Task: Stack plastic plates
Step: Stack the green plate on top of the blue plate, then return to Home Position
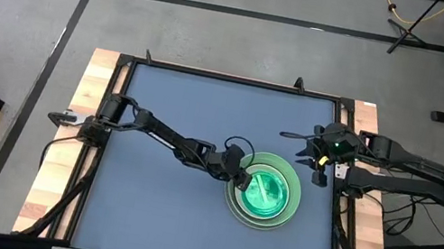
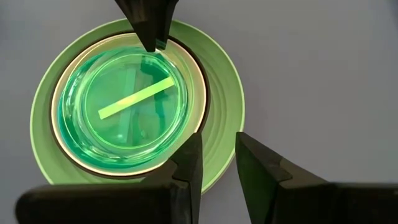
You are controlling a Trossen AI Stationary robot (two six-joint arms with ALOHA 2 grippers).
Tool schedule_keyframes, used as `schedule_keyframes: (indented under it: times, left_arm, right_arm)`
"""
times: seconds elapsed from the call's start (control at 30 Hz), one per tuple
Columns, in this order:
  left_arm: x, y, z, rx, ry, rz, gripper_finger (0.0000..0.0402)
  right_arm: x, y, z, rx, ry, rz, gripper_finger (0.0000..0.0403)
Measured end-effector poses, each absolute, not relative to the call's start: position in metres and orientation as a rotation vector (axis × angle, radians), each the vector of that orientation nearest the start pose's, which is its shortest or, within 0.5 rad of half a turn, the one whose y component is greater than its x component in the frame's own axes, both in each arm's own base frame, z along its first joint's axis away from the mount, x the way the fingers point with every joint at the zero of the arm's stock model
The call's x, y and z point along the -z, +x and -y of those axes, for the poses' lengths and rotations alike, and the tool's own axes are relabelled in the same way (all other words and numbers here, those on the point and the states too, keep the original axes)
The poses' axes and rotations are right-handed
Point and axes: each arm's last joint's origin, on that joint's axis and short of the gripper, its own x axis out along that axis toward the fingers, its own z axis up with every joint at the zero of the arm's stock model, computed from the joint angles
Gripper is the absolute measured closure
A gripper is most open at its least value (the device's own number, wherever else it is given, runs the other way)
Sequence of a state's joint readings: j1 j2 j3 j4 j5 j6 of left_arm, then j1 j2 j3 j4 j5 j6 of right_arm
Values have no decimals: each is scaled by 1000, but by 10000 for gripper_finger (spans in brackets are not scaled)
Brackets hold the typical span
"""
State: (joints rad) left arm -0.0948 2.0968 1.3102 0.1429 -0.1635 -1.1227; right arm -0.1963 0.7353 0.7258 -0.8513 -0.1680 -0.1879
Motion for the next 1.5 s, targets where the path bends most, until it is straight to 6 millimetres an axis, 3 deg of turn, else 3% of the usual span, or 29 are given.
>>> schedule_keyframes:
  times: [0.17,0.53,0.9,1.17,1.5]
  left_arm:
    - [-149,443,37,-400,-988,-517,325]
    - [-186,438,35,-334,-915,-453,325]
    - [-189,435,36,-305,-831,-488,324]
    - [-235,421,33,-223,-649,-427,334]
    - [-313,371,27,-174,-369,-380,370]
  right_arm:
    - [-265,130,21,-53,-19,-850,316]
    - [-265,131,21,-54,-19,-850,316]
    - [-265,131,21,-53,-19,-849,316]
    - [-265,131,21,-53,-19,-845,316]
    - [-277,143,23,-32,-17,-672,316]
